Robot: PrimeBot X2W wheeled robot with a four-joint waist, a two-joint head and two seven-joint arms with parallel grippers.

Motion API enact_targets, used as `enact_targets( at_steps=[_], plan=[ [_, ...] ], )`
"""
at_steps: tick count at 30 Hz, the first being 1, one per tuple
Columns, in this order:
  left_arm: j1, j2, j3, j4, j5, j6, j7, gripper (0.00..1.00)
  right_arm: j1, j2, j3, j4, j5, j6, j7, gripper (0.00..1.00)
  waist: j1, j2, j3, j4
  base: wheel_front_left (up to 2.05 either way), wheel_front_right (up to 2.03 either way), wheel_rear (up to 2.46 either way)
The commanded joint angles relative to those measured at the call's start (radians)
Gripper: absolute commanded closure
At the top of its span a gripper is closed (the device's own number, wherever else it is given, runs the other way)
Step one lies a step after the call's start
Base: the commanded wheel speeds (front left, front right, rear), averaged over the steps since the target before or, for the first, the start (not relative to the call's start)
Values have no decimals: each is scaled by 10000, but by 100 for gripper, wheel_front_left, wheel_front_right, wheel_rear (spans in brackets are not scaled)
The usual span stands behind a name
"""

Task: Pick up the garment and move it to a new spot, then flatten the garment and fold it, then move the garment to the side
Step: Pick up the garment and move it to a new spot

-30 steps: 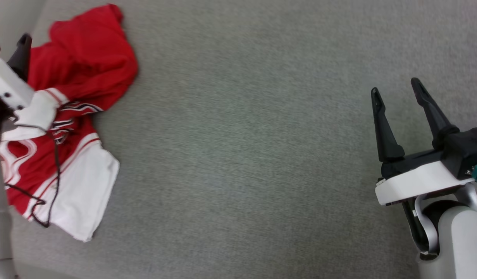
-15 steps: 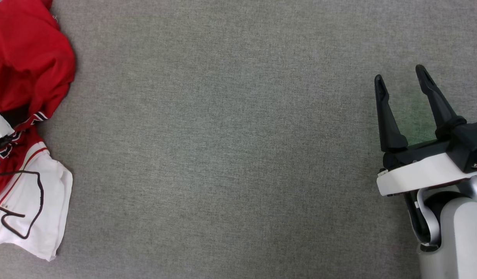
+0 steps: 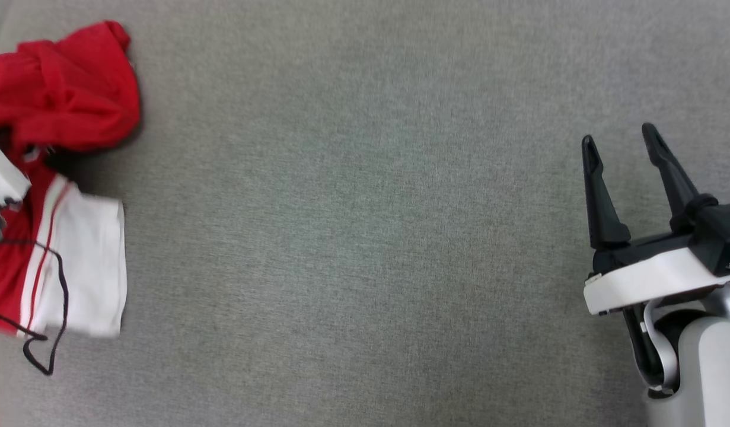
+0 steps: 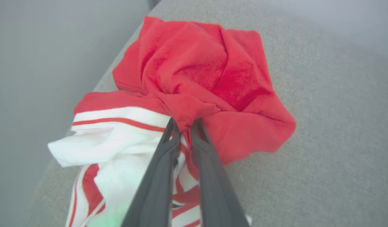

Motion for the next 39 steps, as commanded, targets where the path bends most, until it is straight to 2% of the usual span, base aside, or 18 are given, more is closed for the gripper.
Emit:
enact_targets(
  at_steps=[1,9,15,22,31,35,39],
  plan=[
    [-217,19,-11,-170,229,100,-600,100,166,1,-33,54,92,-3,-50,0,-1,0,-563,72,0,0,0],
    [-809,-27,-474,-586,1163,-139,-3640,100,780,3,-291,299,441,-3,-154,0,-1,0,-1894,-10,0,0,0],
    [-1103,-469,-1050,-634,1607,-291,-5295,100,1232,3,-372,494,708,-5,-258,0,-1,0,-2879,-521,0,0,0],
    [-799,-1528,-1947,-978,1574,-493,-5669,100,1708,4,-475,472,872,-3,-195,0,-1,0,-3456,-1465,0,0,0],
    [-349,-3183,-3882,-1865,1280,-815,-5440,100,1848,6,-619,326,1058,-3,-204,0,-1,0,-3057,-2638,0,0,0],
    [153,-3579,-4770,-2194,1050,-875,-5374,100,1803,4,-687,359,1141,-5,-302,0,-1,0,-2781,-2906,0,0,0],
    [1060,-3687,-5524,-2455,831,-881,-5263,100,1739,4,-772,362,1222,-3,-444,0,-1,0,-2430,-2927,0,0,0]
  ],
)
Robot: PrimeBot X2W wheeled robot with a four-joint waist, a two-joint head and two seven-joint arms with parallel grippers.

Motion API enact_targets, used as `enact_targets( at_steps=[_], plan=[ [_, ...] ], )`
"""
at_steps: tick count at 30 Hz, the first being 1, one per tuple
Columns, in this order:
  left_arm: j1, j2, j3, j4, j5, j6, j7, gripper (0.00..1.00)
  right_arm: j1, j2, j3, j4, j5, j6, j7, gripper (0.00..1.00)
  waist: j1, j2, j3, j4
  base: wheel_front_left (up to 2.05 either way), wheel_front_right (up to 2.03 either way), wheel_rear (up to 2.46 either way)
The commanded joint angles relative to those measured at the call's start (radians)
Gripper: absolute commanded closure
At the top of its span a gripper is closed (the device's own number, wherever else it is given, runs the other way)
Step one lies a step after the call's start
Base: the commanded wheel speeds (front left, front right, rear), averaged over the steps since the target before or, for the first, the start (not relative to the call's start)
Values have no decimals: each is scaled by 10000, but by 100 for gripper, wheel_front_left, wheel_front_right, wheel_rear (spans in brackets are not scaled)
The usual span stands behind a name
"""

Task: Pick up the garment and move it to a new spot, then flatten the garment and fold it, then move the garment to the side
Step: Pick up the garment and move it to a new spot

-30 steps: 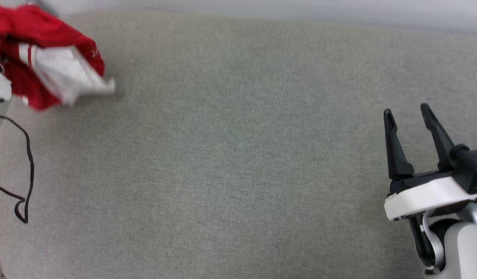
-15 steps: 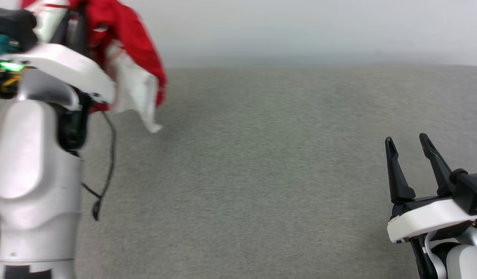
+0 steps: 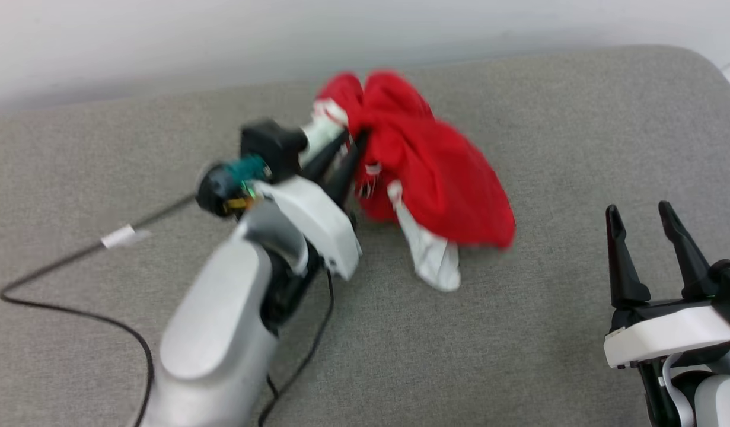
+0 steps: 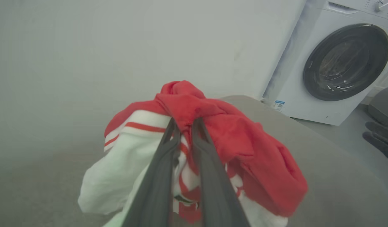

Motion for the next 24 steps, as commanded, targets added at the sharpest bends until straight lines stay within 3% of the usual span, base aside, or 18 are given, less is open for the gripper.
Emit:
enact_targets(
  at_steps=[1,9,10,11,12,19,24],
  plan=[
    [529,49,-227,-115,-66,1,4,100,-30,8,-41,6,54,-5,-99,0,1,0,281,-8,0,0,0],
    [2189,410,-863,116,-88,32,249,100,-380,7,-100,167,69,-3,-238,0,1,0,786,320,0,0,0],
    [2277,435,-880,130,-81,61,243,70,-412,7,-119,183,61,-5,-259,0,1,0,802,374,0,0,0],
    [2367,444,-891,162,-79,97,262,15,-431,7,-149,194,46,-5,-269,0,1,0,803,439,0,0,0],
    [2422,441,-921,141,-65,115,228,0,-449,8,-165,203,20,-3,-264,0,1,0,805,500,0,0,0],
    [2290,243,-862,-511,261,358,-992,0,-445,7,-267,259,-111,-3,-171,0,1,0,497,950,0,0,0],
    [2276,284,-440,-954,481,854,-2094,0,-249,7,-286,297,-163,-3,-37,0,1,0,36,1178,0,0,0]
  ],
)
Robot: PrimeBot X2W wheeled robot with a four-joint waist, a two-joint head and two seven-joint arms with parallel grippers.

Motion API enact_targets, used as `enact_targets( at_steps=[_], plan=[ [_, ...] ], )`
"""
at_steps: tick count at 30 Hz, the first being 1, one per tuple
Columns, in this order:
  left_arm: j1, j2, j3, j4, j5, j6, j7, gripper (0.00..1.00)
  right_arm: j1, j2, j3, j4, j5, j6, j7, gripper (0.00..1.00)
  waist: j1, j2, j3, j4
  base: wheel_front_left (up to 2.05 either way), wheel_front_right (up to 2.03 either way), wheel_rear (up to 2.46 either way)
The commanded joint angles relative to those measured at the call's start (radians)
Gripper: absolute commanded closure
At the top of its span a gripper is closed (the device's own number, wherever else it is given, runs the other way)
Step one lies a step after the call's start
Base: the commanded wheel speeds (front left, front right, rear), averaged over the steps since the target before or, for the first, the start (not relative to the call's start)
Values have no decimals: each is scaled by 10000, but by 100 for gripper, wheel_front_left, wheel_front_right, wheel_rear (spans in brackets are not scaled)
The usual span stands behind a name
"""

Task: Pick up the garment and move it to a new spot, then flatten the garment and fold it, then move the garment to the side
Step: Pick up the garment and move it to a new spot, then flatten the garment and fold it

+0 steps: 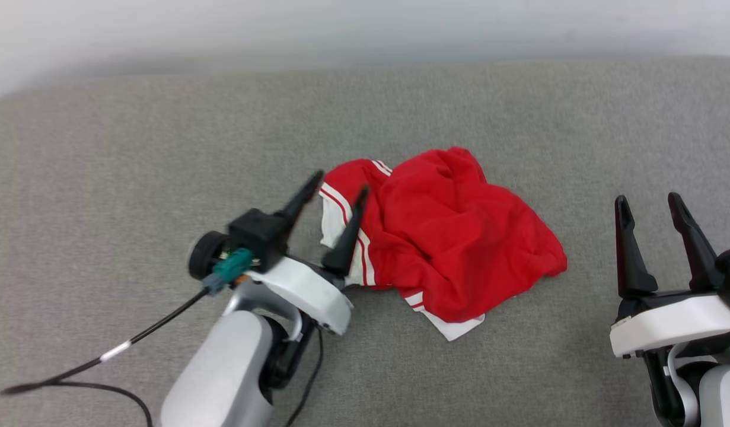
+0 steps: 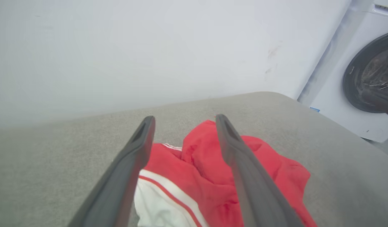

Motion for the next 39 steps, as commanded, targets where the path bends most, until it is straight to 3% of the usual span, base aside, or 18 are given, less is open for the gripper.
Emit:
enact_targets(
  at_steps=[1,6,14,23,39],
  plan=[
    [-6,19,130,-68,38,121,-215,0,113,5,-12,4,-61,-5,34,0,0,0,-241,129,0,0,0],
    [454,193,815,-195,-81,753,-906,0,410,6,-70,-31,-69,-5,154,0,0,0,-733,252,0,0,0],
    [1574,870,1832,-341,-280,1407,-1262,0,983,6,-191,-127,-58,-7,405,0,0,0,-1323,364,0,0,0],
    [2937,1459,1819,-935,-114,1678,-928,0,1592,5,49,-134,16,-7,651,0,0,0,-2033,387,0,0,0],
    [3669,1542,1547,-1485,-109,1959,-561,0,1998,5,367,-312,-93,-5,883,0,0,0,-2348,469,0,0,0]
  ],
)
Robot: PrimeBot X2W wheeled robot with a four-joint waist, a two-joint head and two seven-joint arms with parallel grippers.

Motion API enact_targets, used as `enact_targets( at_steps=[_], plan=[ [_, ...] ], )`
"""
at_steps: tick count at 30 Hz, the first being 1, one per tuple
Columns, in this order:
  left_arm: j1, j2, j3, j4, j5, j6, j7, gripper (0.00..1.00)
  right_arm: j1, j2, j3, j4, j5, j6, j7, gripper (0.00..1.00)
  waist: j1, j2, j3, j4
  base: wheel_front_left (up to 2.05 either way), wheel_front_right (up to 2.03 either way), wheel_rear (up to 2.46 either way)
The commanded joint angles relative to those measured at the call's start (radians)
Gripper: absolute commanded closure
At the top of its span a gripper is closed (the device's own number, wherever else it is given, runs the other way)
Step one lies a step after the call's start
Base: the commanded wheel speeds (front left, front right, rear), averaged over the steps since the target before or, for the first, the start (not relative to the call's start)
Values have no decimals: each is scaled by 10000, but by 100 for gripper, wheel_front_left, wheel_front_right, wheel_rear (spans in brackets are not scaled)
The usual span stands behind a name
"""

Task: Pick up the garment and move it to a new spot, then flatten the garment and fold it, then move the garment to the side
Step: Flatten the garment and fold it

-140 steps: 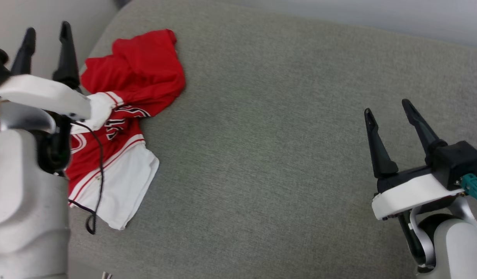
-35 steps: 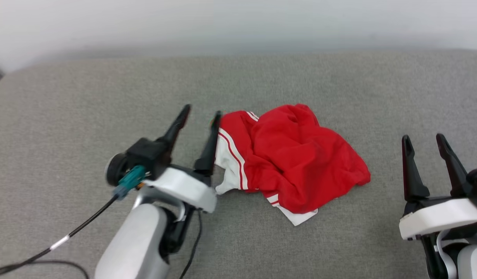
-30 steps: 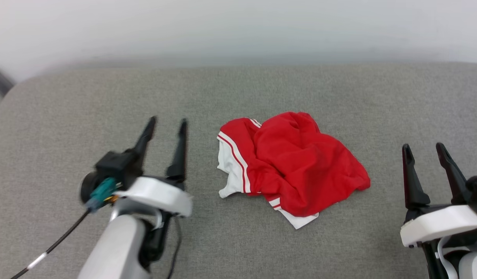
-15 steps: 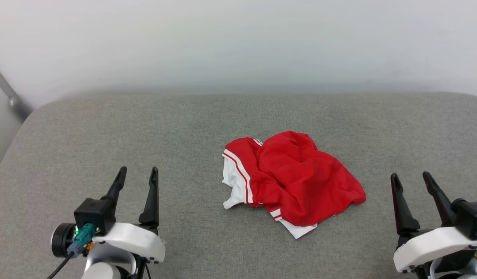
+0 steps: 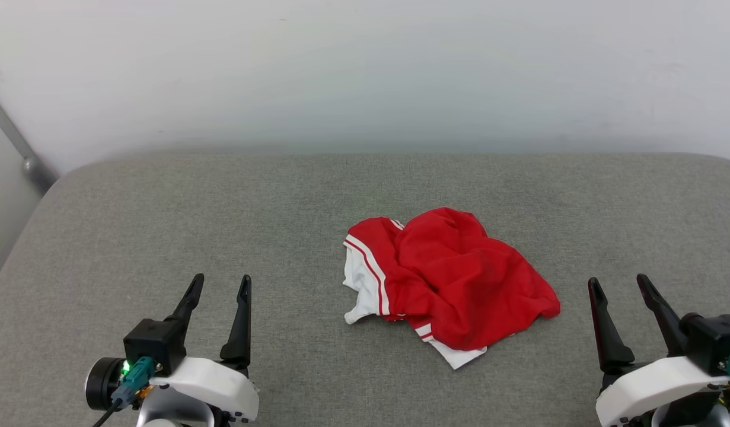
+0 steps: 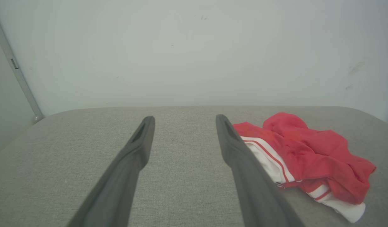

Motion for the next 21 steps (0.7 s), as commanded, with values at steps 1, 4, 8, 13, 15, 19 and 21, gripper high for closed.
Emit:
enact_targets(
  at_steps=[1,4,8,13,15,19,21],
  plan=[
    [69,44,13,-38,34,51,-5,0,113,5,13,-47,-75,-5,11,0,1,-1,15,5,0,0,0],
    [28,46,10,-18,-8,59,-22,0,105,5,16,-59,-96,-5,24,0,1,-1,32,17,0,0,0],
    [-32,31,15,-9,-58,73,-56,0,72,5,-53,-22,-77,-5,18,0,1,-1,65,41,0,0,0],
    [-159,-17,55,-83,-93,120,-186,0,47,3,-1021,378,393,-5,519,0,1,-1,182,162,0,0,0],
    [-172,-72,71,-83,-136,137,-277,0,-55,8,-1379,655,744,-5,941,0,1,-1,218,256,0,0,0],
    [-371,-160,53,-148,-134,109,-488,0,-451,6,-1762,1186,861,-5,2278,0,1,-1,508,473,0,0,0],
    [-470,-192,40,-166,-126,62,-570,0,-831,5,-1726,1375,940,-5,3079,0,1,-1,750,585,0,0,0]
  ],
)
